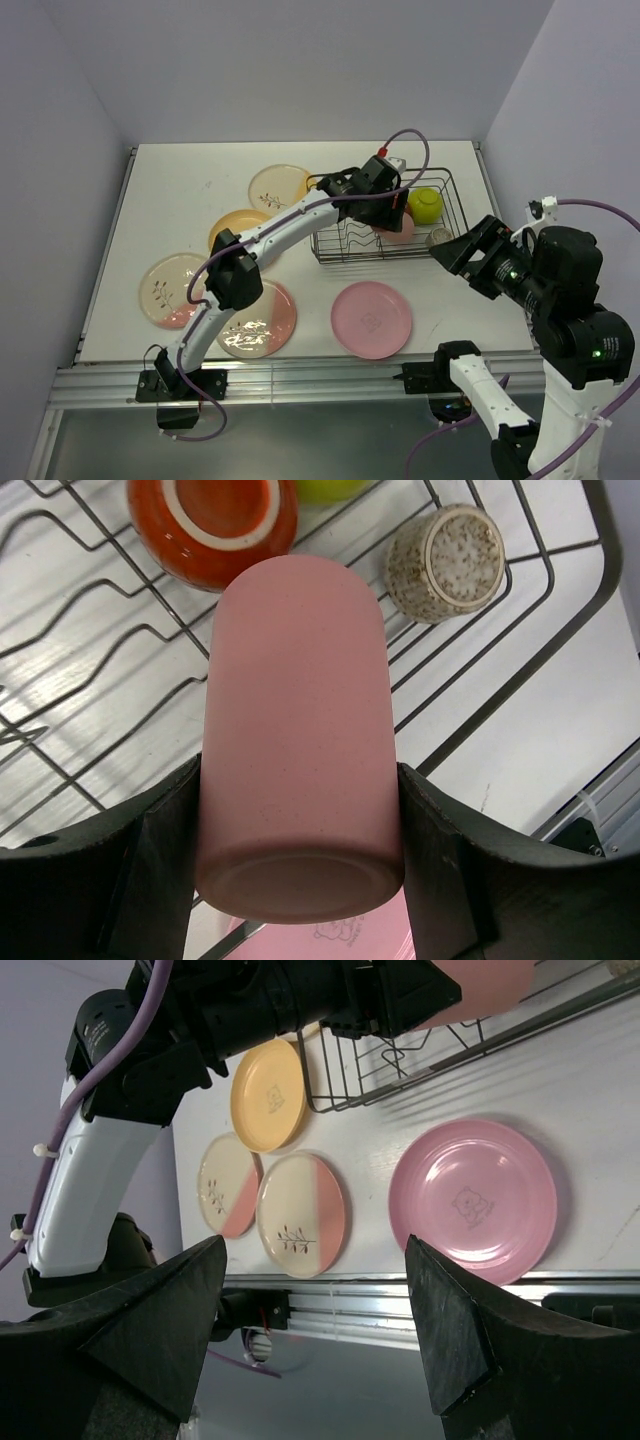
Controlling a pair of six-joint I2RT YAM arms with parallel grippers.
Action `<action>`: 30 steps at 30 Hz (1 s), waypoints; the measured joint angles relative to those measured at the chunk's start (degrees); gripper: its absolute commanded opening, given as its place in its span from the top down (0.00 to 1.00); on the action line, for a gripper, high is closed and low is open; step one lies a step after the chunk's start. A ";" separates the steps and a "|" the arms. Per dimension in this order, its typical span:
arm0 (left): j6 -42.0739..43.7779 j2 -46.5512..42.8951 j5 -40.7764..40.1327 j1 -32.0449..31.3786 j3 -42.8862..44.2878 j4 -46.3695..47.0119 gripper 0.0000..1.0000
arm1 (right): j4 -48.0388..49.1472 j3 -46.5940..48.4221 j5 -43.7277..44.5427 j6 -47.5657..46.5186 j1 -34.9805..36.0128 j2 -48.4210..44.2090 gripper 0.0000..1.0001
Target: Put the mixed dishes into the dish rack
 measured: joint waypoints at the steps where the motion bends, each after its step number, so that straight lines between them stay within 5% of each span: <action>1: 0.00 0.33 0.00 -0.26 0.00 0.07 1.00 | 0.00 -0.46 0.00 0.00 0.00 -0.09 0.21; 8: 0.37 2.91 0.31 -2.36 0.79 0.02 0.98 | -0.09 -2.78 0.04 0.04 0.00 -0.52 0.21; 10: 0.37 3.89 0.37 -2.78 0.79 0.22 0.88 | -0.09 -2.97 0.09 0.04 0.00 -0.72 0.21; 14: 0.37 4.31 0.76 -3.02 1.31 0.85 0.51 | -0.07 -3.23 0.20 0.04 0.00 -0.98 0.21; 19: 0.44 4.85 1.36 -2.99 1.77 1.75 0.25 | -0.07 -3.41 0.20 0.02 0.00 -1.09 0.21; 20: 0.55 4.90 1.44 -3.02 1.81 1.79 0.03 | -0.07 -3.41 0.20 0.00 0.00 -1.09 0.21; 30: 1.68 5.51 1.51 -3.02 3.02 2.82 0.01 | -0.07 -3.41 0.22 -0.76 0.00 -1.07 0.21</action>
